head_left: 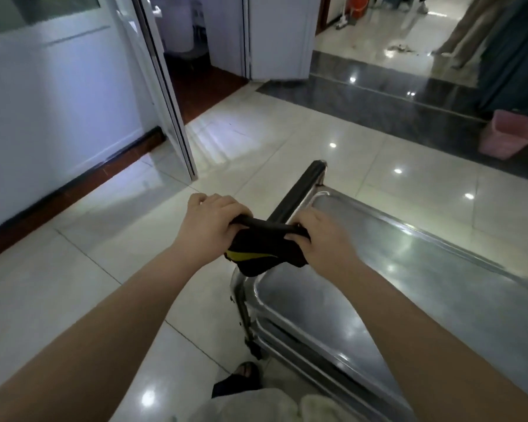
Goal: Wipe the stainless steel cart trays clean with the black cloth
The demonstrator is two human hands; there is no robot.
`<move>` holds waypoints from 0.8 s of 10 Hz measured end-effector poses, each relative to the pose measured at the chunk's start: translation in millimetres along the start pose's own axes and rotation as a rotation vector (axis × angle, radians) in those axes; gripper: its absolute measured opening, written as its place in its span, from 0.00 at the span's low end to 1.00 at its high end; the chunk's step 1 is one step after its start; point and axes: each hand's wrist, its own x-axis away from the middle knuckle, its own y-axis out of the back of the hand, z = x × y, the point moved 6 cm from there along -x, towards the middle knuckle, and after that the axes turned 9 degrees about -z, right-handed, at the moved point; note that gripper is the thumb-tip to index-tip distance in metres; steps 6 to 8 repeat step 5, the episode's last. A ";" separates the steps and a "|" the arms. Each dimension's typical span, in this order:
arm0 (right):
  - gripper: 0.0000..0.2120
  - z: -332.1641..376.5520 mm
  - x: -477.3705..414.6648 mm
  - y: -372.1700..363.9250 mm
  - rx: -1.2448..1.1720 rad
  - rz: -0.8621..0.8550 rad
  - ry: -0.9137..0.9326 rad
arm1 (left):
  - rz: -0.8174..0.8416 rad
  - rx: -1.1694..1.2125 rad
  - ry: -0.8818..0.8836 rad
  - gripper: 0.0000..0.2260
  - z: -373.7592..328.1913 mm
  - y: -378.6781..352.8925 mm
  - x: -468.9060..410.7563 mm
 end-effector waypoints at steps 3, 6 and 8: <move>0.11 -88.1 -122.4 -12.6 0.218 -0.053 -0.441 | 0.312 0.136 -0.006 0.16 40.3 -104.2 -173.1; 0.17 -121.3 -117.6 -13.9 0.333 -0.099 -0.589 | 0.339 0.086 -0.137 0.21 -1.0 -157.9 -194.3; 0.17 -121.3 -117.6 -13.9 0.333 -0.099 -0.589 | 0.339 0.086 -0.137 0.21 -1.0 -157.9 -194.3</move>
